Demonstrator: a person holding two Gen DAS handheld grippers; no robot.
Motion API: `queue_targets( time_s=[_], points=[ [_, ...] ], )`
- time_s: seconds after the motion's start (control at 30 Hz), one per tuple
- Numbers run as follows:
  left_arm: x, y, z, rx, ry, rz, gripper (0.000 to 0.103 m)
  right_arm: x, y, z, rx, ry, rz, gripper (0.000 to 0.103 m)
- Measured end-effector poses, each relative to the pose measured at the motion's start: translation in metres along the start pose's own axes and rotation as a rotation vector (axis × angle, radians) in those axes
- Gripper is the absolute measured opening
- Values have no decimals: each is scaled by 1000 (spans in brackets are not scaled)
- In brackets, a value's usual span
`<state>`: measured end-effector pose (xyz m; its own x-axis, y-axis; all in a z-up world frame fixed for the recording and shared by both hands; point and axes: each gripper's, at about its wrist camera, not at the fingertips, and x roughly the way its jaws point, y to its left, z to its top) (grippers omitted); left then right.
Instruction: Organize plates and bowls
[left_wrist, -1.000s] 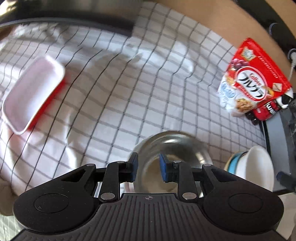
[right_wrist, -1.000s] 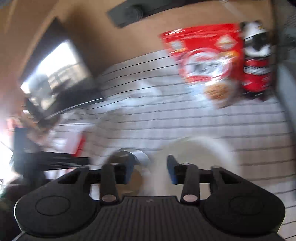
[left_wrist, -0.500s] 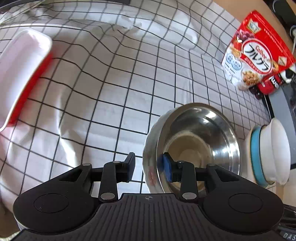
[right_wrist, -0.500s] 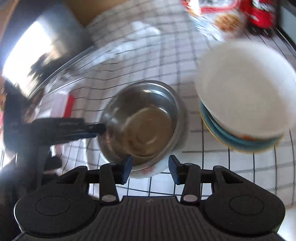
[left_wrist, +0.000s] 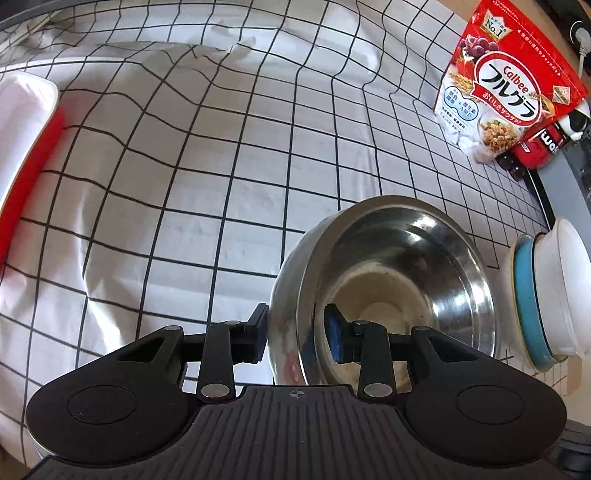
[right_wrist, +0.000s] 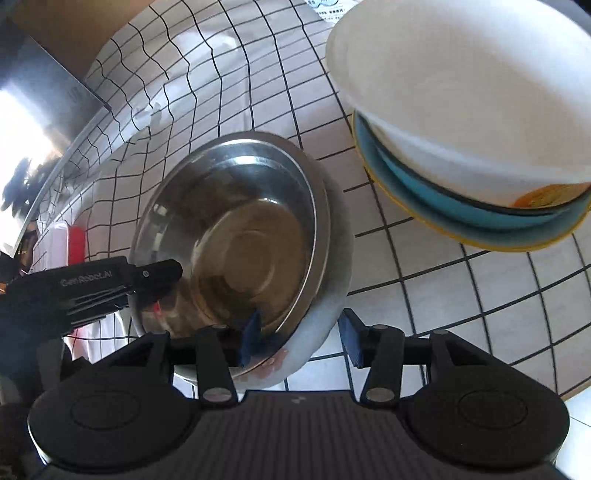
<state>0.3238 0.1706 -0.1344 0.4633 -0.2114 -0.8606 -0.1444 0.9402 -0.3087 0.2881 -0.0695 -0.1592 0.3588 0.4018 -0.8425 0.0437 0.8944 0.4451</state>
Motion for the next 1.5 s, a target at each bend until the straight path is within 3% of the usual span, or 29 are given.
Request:
queue_targets(
  time_s=[0.07,0.4,0.77,0.9,1.07,1.2,1.3,1.43,1.5],
  points=[
    [1,-2,0,17,-1,6,36,4,2,-1,7,31,30,48],
    [4,0,6,39,-28,10,36,9,15,4,-39,26,0,47],
    [9,10,20,-1,-39,-27,35,11,19,13,-53,20,-4,47],
    [-10,20,25,-72,-65,-60,35,-9,20,13,-101,4,-17,47],
    [-58,14,32,-93,-173,-47,34,-50,17,13,-171,-16,36,47],
    [-83,-6,41,-93,-238,-118,34,-91,17,19,-266,-107,85,47],
    [-89,-44,44,-39,-222,-159,34,-130,7,35,-325,-233,88,47],
    [-86,-101,34,47,-151,-251,34,-168,-27,66,-347,-369,18,51],
    [-79,-126,27,80,-119,-256,34,-173,-51,82,-333,-400,-47,54]
  ],
)
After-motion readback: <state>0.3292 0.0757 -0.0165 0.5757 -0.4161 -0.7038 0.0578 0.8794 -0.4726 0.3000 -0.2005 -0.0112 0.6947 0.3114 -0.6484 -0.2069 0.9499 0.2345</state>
